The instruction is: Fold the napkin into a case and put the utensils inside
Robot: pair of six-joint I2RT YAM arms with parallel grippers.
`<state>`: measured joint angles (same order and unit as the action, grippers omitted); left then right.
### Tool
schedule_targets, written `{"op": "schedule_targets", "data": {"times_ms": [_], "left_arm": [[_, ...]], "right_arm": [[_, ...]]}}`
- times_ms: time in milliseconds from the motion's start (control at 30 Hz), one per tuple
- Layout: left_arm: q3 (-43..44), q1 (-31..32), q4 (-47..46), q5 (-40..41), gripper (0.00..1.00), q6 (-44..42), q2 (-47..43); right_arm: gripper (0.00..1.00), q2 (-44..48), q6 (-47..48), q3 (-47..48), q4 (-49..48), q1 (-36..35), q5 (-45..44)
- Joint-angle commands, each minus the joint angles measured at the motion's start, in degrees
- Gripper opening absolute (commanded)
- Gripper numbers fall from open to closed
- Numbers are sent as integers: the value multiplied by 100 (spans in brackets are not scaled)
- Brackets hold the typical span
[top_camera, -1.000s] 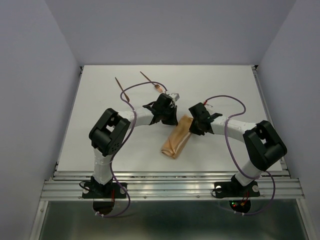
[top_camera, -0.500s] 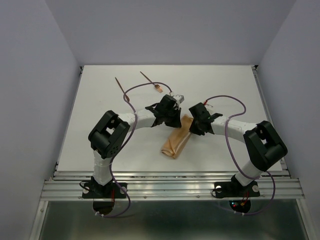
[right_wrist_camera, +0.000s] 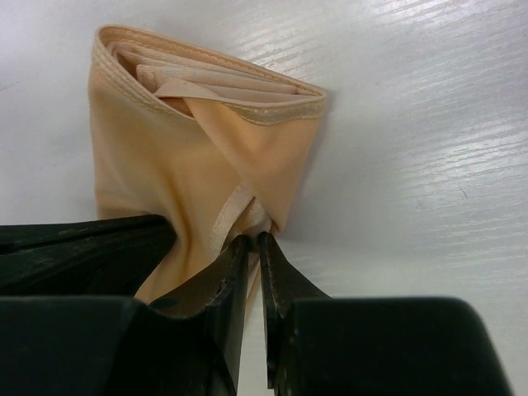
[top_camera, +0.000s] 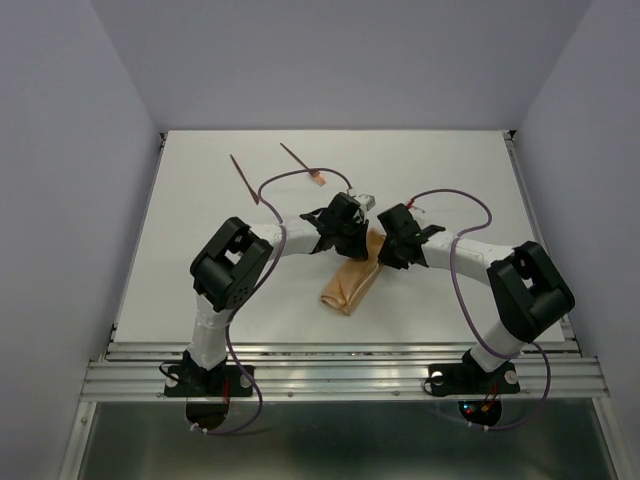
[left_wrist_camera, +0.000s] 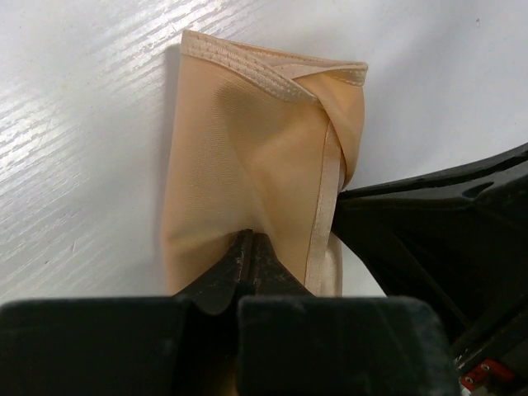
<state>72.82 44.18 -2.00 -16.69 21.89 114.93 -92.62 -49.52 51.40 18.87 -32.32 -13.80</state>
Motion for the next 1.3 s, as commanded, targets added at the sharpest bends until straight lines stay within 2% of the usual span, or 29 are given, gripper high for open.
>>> {"op": "schedule_targets", "data": {"times_ms": [0,333,600,667,767,800,933,1267], "left_arm": [[242,29,33,-45,0,-88,117],[198,29,165,16,0,-71,-340],[-30,29,349,227,0,-27,-682],[-83,29,341,254,0,-1,-727],[-154,29,332,315,0,17,-884],[-162,29,341,315,0,17,-920],[-206,29,367,333,0,0,-1017],[-566,29,297,368,0,35,-1053]], "right_arm": [[17,-2,-5,239,-138,-12,-26],[17,-213,91,380,-121,-12,-149],[18,279,74,292,19,-12,-219],[23,455,39,257,46,-12,-237],[40,674,-5,134,73,-12,-220],[49,710,-40,55,73,-12,-185],[66,824,-172,-94,3,-12,9],[72,500,-436,-315,-463,-12,361]]}}
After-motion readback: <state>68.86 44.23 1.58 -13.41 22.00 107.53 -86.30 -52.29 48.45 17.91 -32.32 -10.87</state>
